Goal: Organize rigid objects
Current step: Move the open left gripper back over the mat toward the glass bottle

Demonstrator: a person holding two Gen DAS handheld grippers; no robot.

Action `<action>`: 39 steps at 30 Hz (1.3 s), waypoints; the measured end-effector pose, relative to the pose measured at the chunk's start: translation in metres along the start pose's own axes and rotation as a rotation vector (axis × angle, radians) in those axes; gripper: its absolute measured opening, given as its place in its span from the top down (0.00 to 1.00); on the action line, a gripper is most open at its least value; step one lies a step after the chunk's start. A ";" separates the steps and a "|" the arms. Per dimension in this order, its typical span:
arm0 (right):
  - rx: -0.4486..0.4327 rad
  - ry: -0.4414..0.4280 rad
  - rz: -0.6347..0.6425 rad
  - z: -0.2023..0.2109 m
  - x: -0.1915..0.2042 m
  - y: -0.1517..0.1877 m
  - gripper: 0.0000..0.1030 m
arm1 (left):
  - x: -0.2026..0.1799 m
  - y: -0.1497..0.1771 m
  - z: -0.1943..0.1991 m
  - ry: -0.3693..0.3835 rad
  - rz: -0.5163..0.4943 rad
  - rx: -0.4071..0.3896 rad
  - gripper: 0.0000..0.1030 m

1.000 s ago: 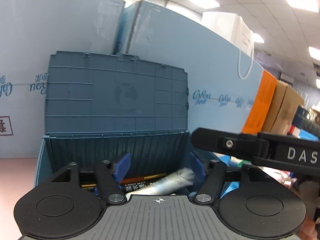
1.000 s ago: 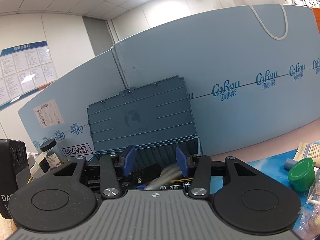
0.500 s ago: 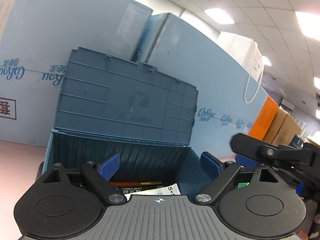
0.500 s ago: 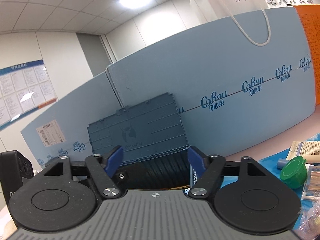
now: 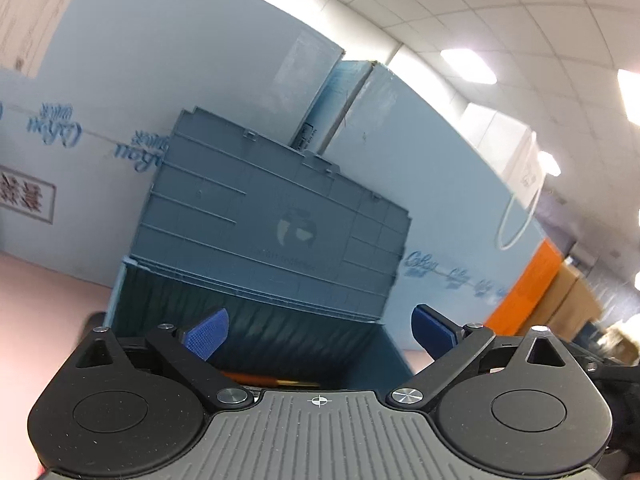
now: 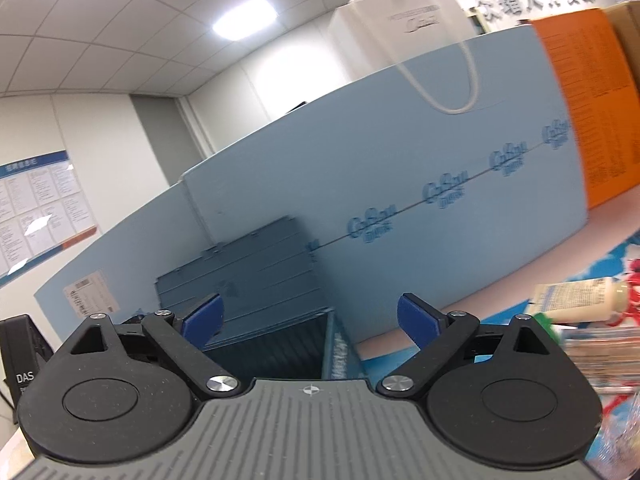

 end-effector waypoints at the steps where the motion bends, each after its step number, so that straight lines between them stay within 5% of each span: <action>1: -0.003 0.016 -0.002 0.003 -0.004 0.000 0.08 | -0.001 0.000 0.000 -0.002 -0.007 0.000 0.03; 12: -0.022 0.243 0.032 0.047 -0.065 0.011 0.00 | -0.024 0.001 0.008 0.094 0.008 -0.007 0.03; 19: -0.004 0.367 0.131 0.073 -0.107 0.019 0.00 | -0.061 0.017 0.007 0.193 -0.042 0.060 0.03; 28: 0.045 0.420 0.201 0.079 -0.145 0.029 0.00 | -0.120 0.053 -0.002 0.307 -0.186 0.202 0.03; 39: 0.133 0.365 0.276 0.070 -0.161 0.035 0.00 | -0.159 0.085 -0.051 0.347 -0.116 0.391 0.03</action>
Point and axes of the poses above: each gripper's, at about its wrist camera, not at the fingertips, and z roughly against the way its jaws point, x to its left, y to its underside, the point moved 6 cm from there along -z, roughly the way its jaws point, and after that the axes turned 3 degrees about z, right-handed, at the moved point
